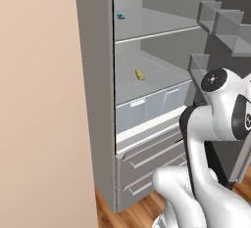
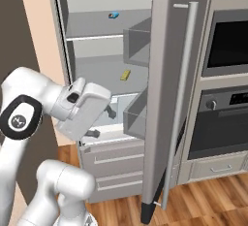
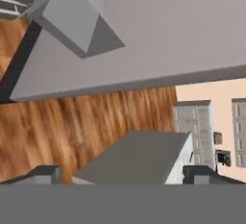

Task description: Retrieve the butter from the fridge and place it on a plate on the dining table. Then retrieve the butter knife by the fridge and place it near the plate.

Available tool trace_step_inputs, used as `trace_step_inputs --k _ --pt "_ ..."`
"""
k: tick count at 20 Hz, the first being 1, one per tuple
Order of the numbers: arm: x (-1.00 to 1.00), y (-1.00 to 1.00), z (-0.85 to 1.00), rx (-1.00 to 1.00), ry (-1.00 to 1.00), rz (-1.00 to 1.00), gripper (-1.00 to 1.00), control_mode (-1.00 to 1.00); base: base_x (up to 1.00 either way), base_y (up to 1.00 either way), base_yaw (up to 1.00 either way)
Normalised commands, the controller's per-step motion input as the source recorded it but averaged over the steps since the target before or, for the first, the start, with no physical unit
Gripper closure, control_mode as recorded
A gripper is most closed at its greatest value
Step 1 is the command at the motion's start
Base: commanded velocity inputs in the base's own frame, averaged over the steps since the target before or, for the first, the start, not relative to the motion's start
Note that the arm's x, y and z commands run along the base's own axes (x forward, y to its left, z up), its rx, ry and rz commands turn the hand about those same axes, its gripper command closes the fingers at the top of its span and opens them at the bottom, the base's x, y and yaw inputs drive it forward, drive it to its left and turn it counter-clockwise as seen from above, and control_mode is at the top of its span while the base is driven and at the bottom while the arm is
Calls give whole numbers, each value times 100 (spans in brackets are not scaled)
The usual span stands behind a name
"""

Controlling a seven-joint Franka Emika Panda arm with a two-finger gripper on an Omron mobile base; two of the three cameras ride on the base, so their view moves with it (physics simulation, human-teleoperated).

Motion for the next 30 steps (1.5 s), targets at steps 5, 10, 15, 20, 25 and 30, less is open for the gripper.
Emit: trace_step_inputs --k 5,10,15,20,25,30 --pt "23 46 -8 -27 15 -1 -100 -100 0 0 0" --pt "38 23 -15 -21 12 0 -100 -100 0 0 0" --pt "46 9 -18 -10 7 0 -100 -100 0 0 0" --pt "49 0 -30 0 0 0 -100 -100 0 0 0" --pt "62 0 -31 0 0 0 -100 -100 0 0 0" --pt "48 -31 -23 0 0 0 -100 -100 0 0 0"
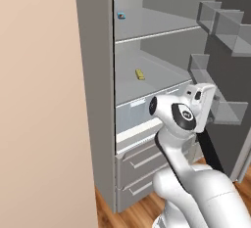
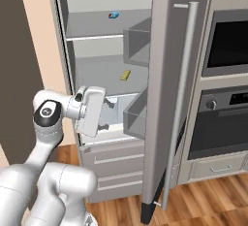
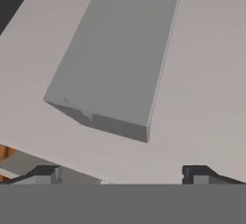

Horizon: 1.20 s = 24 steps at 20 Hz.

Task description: Retrieve the butter from the fridge and place it on a plate on the dining table. Then retrieve the butter knife by the fridge and place it near the plate.

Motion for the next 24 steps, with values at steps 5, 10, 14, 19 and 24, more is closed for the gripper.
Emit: trace_step_inputs --k 5,10,14,19,24 --pt "40 -47 -20 0 0 0 -100 -100 0 0 0" --pt "29 -44 -23 0 0 0 -100 -100 0 0 0" --pt "19 -52 -31 0 0 0 -100 -100 0 0 0" --pt "10 -76 -25 0 0 0 -100 -100 0 0 0" --pt "12 -94 -4 0 0 0 -100 -100 0 0 0"
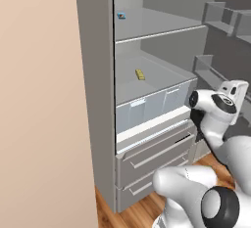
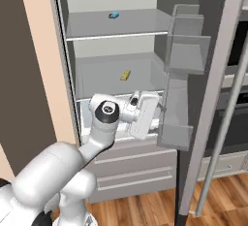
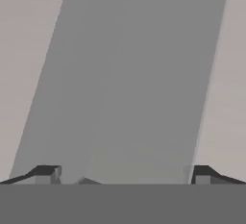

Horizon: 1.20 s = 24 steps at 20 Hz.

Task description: Retrieve the butter from the fridge and place it on a plate on the dining table. Then retrieve the butter knife by the fridge and place it near the plate.

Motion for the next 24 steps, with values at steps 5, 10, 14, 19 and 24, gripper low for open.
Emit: trace_step_inputs --k 5,10,14,19,24 --pt "34 -100 -22 1 1 0 -100 -100 0 0 0" --pt "-27 -49 -4 0 -1 0 -100 -100 0 0 0" --pt "-95 84 2 0 -16 -8 -100 -100 0 0 0" --pt "-29 71 15 19 -24 -11 -100 -100 0 0 0" --pt "20 51 0 78 -27 -13 -100 -100 0 0 0"
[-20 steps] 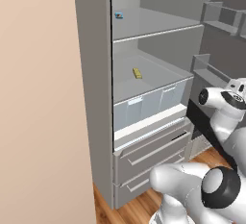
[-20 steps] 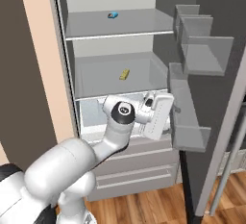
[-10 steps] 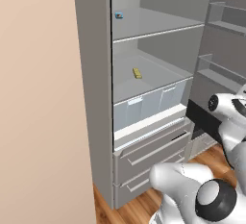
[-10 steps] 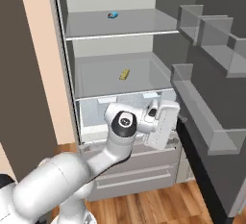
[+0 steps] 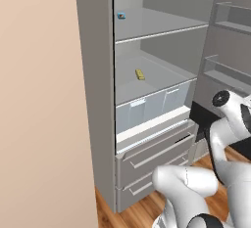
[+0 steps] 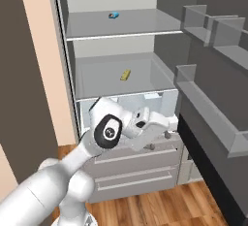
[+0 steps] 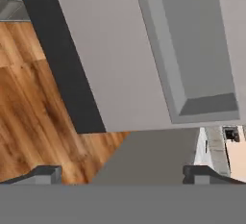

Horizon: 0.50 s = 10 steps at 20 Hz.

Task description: Retrieve the butter from the fridge and place it on a plate on the dining table. Then retrieve the butter knife by the fridge and place it near the plate.

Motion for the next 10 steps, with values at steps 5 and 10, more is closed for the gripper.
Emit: trace_step_inputs --k 5,10 --pt "0 98 -9 75 -21 -18 -100 -100 0 0 0" --pt "-4 94 -19 71 -11 -15 -100 -100 0 0 0"
